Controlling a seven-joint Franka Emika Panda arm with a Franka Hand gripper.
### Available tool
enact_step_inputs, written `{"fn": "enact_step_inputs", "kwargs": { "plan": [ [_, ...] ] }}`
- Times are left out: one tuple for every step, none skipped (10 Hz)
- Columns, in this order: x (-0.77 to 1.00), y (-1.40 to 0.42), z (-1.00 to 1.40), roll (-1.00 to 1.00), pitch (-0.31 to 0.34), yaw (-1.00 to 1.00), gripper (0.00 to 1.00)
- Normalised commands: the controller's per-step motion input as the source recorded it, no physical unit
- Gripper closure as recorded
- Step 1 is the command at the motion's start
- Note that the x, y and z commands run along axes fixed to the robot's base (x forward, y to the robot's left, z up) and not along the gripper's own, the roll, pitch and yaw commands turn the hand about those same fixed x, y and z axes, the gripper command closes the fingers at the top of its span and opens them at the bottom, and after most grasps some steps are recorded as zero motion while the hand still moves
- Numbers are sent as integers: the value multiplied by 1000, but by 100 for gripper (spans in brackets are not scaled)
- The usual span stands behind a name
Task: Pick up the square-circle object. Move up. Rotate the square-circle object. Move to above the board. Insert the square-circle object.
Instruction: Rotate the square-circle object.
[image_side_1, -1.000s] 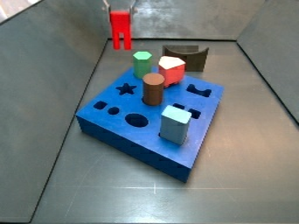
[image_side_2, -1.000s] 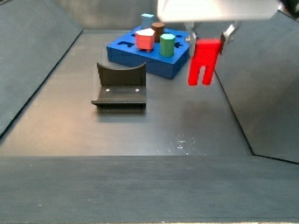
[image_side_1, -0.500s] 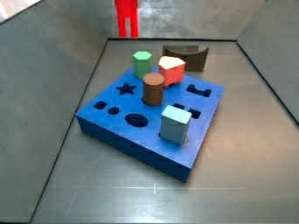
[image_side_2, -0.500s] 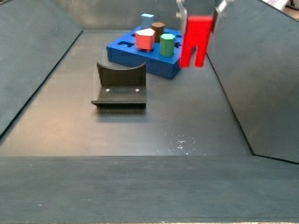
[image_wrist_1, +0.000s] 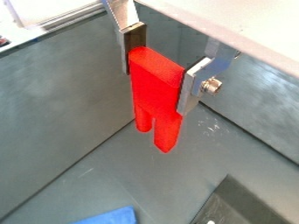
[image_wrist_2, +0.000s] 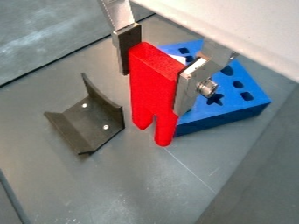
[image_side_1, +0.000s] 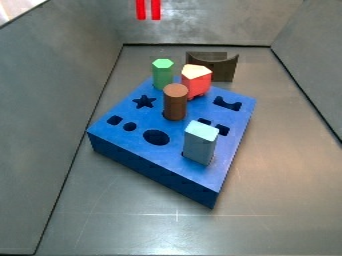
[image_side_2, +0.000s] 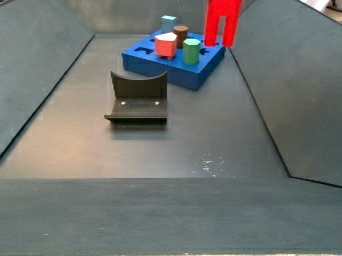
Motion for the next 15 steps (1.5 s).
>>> {"fn": "enact_step_inputs", "kwargs": {
  "plan": [
    [13,20,-123,-6,-15,-1000,100],
    [19,24,-91,-6,-21,-1000,100],
    [8,15,-61,-6,-22,-1000,100],
    [10,12,-49,-7,-23,-1000,100],
    [11,12,-32,-9,-23,-1000,100],
    [12,10,-25,-10,-23,-1000,100],
    [10,10,-23,-12,-24,-1000,100],
    [9,9,-20,-15,-27,-1000,100],
    [9,9,-17,-18,-29,-1000,100],
    [6,8,-16,-23,-32,-1000,100],
    [4,8,-15,-26,-30,-730,100],
    [3,7,-14,-25,-28,-490,100],
    [2,6,-14,-25,-26,-359,100],
    [29,-22,0,-4,-4,-1000,100],
    [27,-19,0,-4,-4,-1000,100]
  ]
}}
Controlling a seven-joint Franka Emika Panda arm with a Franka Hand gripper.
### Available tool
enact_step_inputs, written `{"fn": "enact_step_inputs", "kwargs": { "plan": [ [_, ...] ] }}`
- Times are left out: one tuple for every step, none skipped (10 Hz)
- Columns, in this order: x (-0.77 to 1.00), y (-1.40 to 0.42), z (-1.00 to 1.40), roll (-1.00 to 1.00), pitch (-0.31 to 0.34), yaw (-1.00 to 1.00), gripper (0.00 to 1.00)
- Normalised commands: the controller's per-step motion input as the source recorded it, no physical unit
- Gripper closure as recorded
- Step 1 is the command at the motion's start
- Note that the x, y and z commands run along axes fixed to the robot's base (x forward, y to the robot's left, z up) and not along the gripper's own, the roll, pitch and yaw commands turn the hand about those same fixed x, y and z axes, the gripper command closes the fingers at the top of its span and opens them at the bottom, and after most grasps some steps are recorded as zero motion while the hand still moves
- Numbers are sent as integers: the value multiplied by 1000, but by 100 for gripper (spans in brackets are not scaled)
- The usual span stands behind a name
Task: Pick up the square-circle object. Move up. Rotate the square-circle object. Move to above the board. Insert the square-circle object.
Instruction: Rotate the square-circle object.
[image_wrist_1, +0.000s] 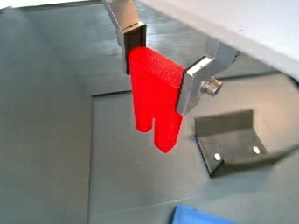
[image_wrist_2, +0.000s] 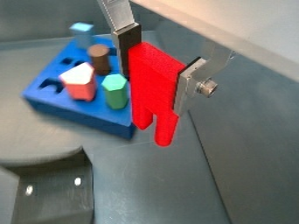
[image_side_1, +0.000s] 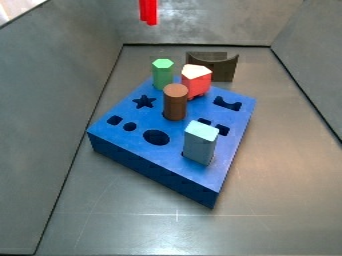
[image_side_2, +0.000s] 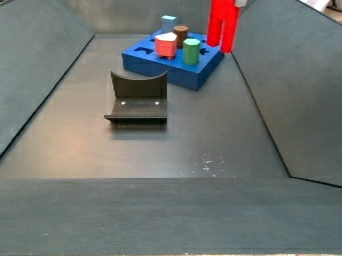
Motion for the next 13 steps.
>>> {"fn": "enact_step_inputs", "kwargs": {
  "plan": [
    [26,-11,0,-4,-4,-1000,100],
    [24,-6,-2,-5,-4,-1000,100],
    [23,-2,-3,-5,-4,-1000,100],
    [22,1,-3,-5,-4,-1000,100],
    [21,3,-4,-6,-4,-1000,100],
    [21,4,-4,-6,-4,-1000,100],
    [20,5,-5,-7,-5,-1000,100],
    [20,6,-5,-7,-5,-1000,100],
    [20,6,-5,-8,-5,-1000,100],
    [20,7,-5,-9,-6,-1000,100],
    [19,7,-6,-10,-6,-1000,100],
    [19,7,-6,-10,-7,-1000,100],
    [19,8,-6,-12,-8,-1000,100]
  ]
}}
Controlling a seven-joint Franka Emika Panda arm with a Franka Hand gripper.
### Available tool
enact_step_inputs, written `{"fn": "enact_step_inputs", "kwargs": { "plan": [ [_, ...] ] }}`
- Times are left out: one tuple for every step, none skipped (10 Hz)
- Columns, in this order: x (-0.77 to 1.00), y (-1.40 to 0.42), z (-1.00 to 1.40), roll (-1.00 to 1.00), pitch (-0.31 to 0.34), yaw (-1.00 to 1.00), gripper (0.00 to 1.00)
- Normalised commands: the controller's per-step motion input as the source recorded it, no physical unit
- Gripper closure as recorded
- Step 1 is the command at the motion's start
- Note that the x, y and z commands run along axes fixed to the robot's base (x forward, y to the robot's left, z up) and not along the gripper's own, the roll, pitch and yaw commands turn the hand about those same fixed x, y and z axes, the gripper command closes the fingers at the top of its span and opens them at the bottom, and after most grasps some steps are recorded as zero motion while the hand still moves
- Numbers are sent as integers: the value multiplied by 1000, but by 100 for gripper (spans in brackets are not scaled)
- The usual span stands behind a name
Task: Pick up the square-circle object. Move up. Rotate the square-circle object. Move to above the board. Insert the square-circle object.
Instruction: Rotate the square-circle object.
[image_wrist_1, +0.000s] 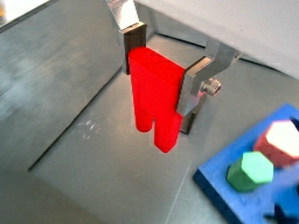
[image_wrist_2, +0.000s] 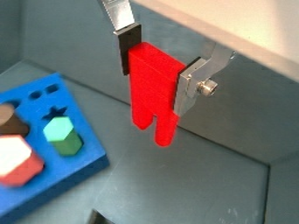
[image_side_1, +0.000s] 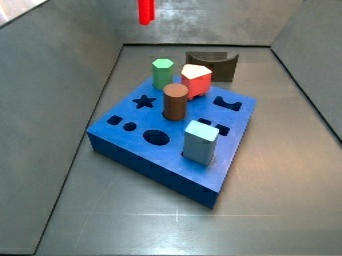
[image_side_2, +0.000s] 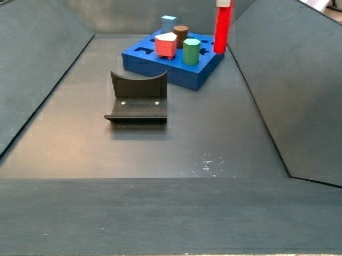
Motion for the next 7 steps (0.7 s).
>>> {"fn": "enact_step_inputs", "kwargs": {
  "plan": [
    [19,8,-6,-14,-9,-1000,100],
    [19,8,-6,-15,-9,-1000,100],
    [19,8,-6,-18,-11,-1000,100],
    [19,8,-7,-20,-12,-1000,100],
    [19,9,-7,-25,-16,-1000,100],
    [0,0,0,-8,-5,-1000,100],
    [0,0,0,-9,-6,-1000,100]
  ]
}}
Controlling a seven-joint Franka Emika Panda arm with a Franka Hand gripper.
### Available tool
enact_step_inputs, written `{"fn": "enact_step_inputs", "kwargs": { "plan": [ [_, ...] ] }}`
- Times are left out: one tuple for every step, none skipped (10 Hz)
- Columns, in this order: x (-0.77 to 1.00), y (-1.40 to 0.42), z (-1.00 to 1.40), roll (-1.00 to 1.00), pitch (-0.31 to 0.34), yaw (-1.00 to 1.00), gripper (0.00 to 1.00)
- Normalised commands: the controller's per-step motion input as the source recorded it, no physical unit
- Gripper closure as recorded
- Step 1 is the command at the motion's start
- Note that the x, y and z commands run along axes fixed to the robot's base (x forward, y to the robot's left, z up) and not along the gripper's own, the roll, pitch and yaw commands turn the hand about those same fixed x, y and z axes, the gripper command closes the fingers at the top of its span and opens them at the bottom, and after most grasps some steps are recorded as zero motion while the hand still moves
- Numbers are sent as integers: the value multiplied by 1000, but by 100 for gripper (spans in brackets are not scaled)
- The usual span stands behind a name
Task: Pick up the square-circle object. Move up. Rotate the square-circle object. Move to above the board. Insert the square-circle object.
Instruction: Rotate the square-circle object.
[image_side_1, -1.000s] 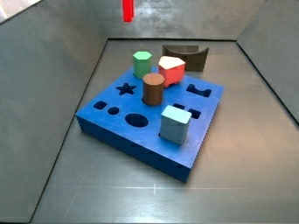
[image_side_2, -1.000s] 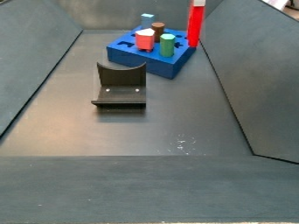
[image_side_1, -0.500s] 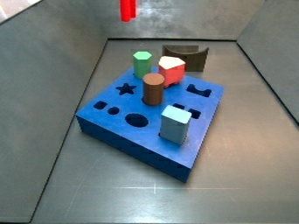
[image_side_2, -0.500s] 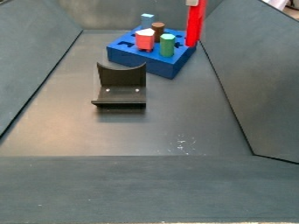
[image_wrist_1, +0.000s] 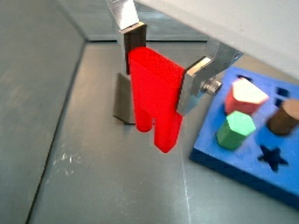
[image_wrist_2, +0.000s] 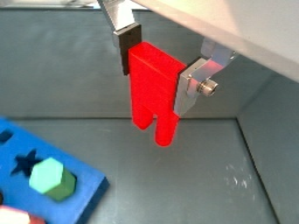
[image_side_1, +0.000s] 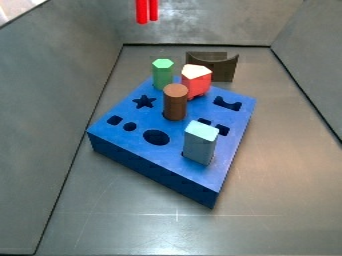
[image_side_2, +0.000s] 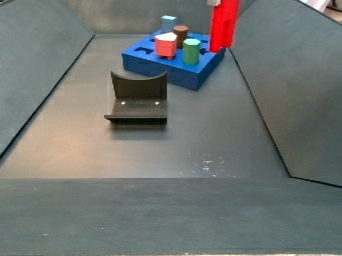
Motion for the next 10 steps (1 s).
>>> {"fn": "enact_step_inputs", "kwargs": {
  "plan": [
    [0,1,0,-10,-6,-1000,100],
    [0,3,0,-11,-7,-1000,100],
    [0,4,-1,-12,-7,-1000,100],
    [0,5,-1,-14,-8,-1000,100],
    [0,5,-1,-16,-9,-1000,100],
    [0,5,-1,-20,-12,-1000,100],
    [0,6,-2,-23,-14,-1000,100],
    [0,6,-2,-31,-18,-995,100],
    [0,6,-1,-31,-18,-837,100],
    [0,6,-1,-31,-18,-515,100]
  ]
}}
